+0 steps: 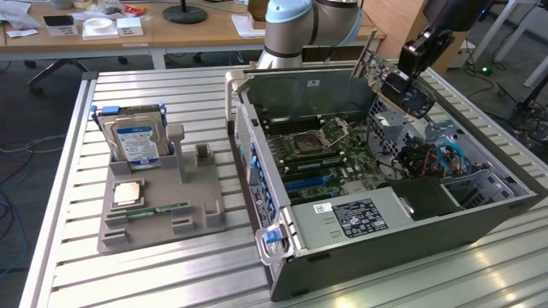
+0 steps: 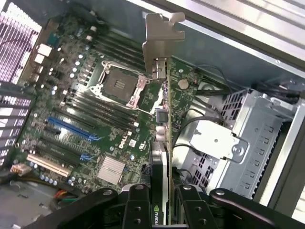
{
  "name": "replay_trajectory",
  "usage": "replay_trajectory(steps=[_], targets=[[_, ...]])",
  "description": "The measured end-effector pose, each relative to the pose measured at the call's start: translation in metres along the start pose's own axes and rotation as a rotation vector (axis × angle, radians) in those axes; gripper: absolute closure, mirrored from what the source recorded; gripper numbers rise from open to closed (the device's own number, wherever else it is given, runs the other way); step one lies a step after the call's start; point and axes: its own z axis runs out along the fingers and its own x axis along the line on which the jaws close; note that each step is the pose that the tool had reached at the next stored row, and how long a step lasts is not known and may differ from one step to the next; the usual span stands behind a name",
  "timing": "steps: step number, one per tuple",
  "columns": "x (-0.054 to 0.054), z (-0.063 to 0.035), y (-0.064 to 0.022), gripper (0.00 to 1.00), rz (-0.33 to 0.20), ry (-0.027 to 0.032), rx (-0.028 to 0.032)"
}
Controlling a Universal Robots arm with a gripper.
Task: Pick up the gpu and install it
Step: 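Insert the gpu into the slot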
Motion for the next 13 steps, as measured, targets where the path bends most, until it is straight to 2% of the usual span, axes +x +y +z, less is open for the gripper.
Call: replay_trajectory(steps=[13], targets=[[0.0, 0.0004, 0.0, 0.73, -0.214, 0.0213, 0.0024]])
